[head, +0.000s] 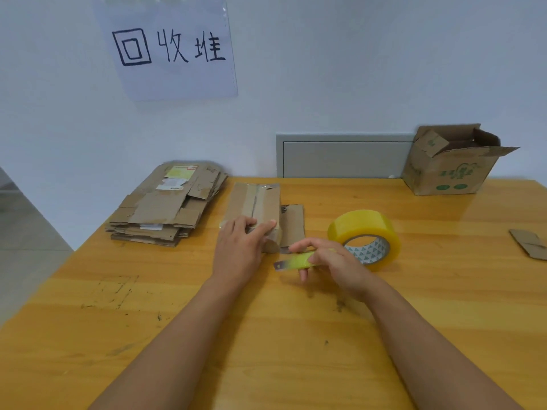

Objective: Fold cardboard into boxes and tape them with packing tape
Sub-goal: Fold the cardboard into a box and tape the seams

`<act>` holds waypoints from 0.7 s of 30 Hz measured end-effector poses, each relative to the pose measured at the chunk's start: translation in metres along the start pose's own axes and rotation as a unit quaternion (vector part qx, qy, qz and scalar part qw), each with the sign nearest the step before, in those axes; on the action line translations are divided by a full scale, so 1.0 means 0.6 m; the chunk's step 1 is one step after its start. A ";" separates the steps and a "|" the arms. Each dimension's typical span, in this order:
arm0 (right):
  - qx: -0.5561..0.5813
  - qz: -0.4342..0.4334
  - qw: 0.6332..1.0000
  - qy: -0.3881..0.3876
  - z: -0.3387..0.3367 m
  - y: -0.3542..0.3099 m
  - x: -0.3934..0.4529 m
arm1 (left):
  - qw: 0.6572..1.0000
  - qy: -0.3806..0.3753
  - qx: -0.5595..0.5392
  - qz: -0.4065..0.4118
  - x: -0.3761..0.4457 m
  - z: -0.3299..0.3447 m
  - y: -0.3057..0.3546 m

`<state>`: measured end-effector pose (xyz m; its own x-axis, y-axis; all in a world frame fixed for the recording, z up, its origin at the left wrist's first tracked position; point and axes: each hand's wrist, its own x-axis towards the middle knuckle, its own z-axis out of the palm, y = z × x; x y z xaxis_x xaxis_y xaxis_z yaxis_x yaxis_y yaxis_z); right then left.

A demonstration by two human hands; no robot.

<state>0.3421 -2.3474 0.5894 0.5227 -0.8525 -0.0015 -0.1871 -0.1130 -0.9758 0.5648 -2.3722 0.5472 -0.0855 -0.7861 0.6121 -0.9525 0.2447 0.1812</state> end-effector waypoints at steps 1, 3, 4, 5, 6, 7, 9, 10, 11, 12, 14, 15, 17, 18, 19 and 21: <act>-0.020 0.014 0.999 -0.026 -0.005 -0.008 -0.008 | 1.000 -0.003 0.003 0.004 0.002 -0.001 -0.002; -0.057 0.032 0.993 -0.094 -0.010 -0.019 -0.029 | 1.000 -0.009 0.009 0.015 0.007 -0.004 -0.005; -0.063 0.038 0.989 -0.131 -0.009 -0.019 -0.041 | 1.000 -0.011 0.013 0.022 0.008 -0.004 -0.007; -0.071 0.047 0.983 -0.163 -0.006 -0.014 -0.051 | 0.999 -0.012 0.016 0.030 0.008 -0.005 -0.007; -0.097 0.058 0.977 -0.181 -0.001 -0.006 -0.060 | 0.999 -0.013 0.017 0.035 0.007 -0.007 -0.007; -0.142 0.064 0.970 -0.184 0.003 0.003 -0.067 | 0.999 -0.012 0.015 0.036 0.006 -0.008 -0.007; -0.272 0.051 0.947 -0.160 0.008 0.024 -0.073 | 1.000 -0.009 0.009 0.029 0.007 -0.012 -0.005; -0.329 0.039 0.932 -0.144 0.008 0.032 -0.075 | 1.000 -0.010 0.009 0.024 0.007 -0.013 -0.004; -0.363 0.030 0.922 -0.130 0.008 0.036 -0.076 | 1.000 -0.009 0.009 0.021 0.007 -0.014 -0.003; -0.371 0.025 0.921 -0.114 0.010 0.037 -0.076 | 1.000 -0.005 0.008 0.019 0.007 -0.013 -0.003; -0.326 0.027 0.942 -0.077 0.013 0.032 -0.070 | 1.000 0.008 0.008 0.015 0.010 -0.008 -0.003; -0.300 0.023 0.952 -0.054 0.016 0.029 -0.064 | 1.000 0.014 0.009 0.012 0.013 -0.005 -0.004; -0.275 0.009 0.961 -0.008 0.023 0.024 -0.046 | 1.000 0.021 0.012 0.010 0.018 0.000 -0.004; -0.269 0.004 0.963 0.014 0.026 0.022 -0.034 | 1.000 0.023 0.014 0.011 0.020 0.002 -0.005; -0.262 0.001 0.964 0.036 0.031 0.018 -0.022 | 0.999 0.026 0.019 0.008 0.021 0.004 -0.005; -0.249 0.006 0.966 0.068 0.040 0.007 0.007 | 0.999 0.033 0.038 -0.012 0.020 0.006 -0.006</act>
<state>0.3634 -2.3390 0.5798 0.4104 -0.9105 0.0499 -0.5874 -0.3058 -0.7493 0.5665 -2.3844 0.5510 -0.0447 -0.7521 0.6576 -0.9739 0.1795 0.1391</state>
